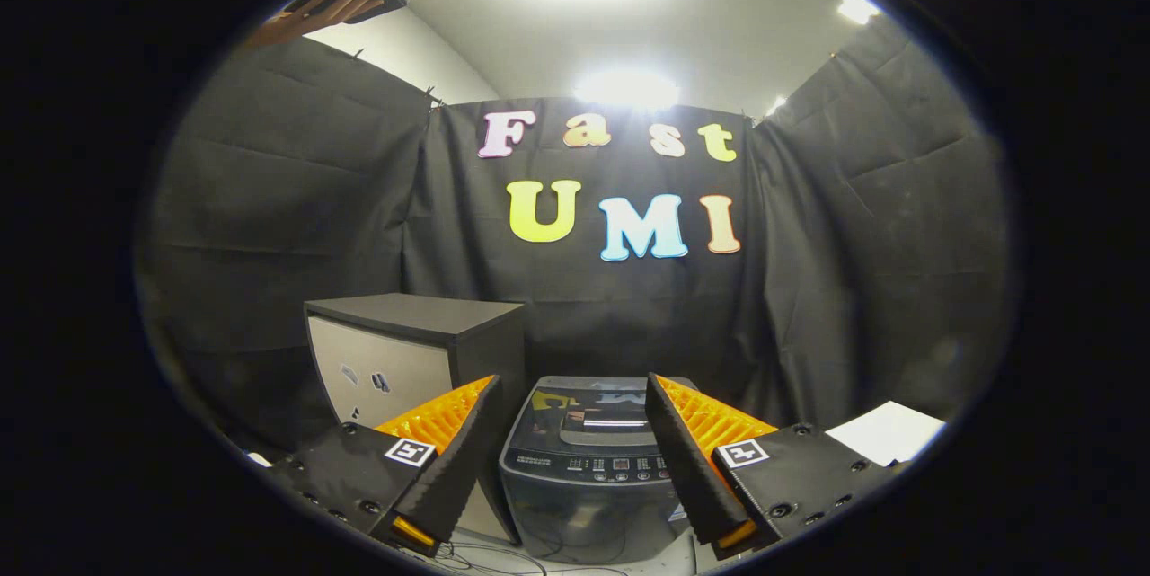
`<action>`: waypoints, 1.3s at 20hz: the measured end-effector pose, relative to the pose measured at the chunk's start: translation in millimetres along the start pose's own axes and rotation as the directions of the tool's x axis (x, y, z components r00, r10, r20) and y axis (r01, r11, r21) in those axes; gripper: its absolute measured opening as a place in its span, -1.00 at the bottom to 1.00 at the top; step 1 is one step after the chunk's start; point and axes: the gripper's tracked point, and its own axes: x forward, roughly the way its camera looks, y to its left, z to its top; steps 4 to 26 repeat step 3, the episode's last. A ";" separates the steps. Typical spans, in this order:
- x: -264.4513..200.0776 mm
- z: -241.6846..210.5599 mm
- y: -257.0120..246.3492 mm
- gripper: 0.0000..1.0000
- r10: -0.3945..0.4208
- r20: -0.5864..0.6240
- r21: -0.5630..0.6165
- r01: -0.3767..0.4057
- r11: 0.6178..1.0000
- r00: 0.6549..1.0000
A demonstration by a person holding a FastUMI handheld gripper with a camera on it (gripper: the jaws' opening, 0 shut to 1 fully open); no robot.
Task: Put the clothes into the washing machine and then close the washing machine lid.
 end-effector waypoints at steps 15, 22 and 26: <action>-7.1 -1.5 0.0 0.96 -0.019 -0.002 0.005 0.019 1.000 1.000; -7.1 -1.5 0.0 0.96 -0.019 -0.002 0.005 0.019 1.000 1.000; -7.1 -1.5 0.0 0.96 -0.019 -0.002 0.005 0.019 1.000 1.000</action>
